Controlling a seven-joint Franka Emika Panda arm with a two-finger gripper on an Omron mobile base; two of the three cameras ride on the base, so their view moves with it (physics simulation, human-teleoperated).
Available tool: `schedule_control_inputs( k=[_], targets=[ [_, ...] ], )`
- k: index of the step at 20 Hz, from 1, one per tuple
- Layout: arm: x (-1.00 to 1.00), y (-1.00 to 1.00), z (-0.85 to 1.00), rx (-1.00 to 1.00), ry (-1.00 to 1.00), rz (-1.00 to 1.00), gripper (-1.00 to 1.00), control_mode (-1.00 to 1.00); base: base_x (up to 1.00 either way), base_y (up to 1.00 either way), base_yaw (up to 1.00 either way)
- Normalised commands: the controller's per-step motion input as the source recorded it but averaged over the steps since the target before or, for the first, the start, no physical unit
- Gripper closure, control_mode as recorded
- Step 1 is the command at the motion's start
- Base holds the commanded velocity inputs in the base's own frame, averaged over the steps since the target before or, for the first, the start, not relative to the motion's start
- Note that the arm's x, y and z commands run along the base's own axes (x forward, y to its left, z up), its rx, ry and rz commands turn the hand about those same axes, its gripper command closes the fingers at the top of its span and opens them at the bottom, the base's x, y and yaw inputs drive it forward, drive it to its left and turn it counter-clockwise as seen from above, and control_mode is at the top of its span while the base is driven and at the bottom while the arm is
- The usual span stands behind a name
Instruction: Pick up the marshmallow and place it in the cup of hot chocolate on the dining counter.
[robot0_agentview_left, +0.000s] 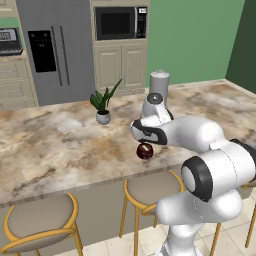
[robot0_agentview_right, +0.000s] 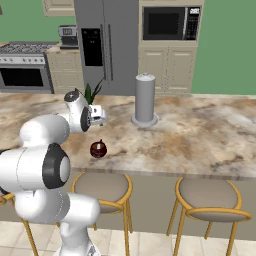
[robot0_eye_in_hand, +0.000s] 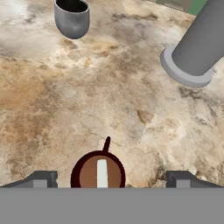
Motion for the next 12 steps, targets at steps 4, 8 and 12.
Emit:
schedule_control_inputs(
  k=[4,8,12],
  targets=[
    [-0.70,-0.11,1.00,0.29,-0.07,-0.03,-1.00,-1.00,0.00,0.00,0.00],
    [-0.97,-0.12,1.00,0.36,-0.01,-0.01,-1.00,-1.00,0.00,0.00,0.00],
    [-0.85,-0.09,1.00,0.25,-0.06,-0.06,-1.00,-1.00,0.00,0.00,0.00]
  ],
)
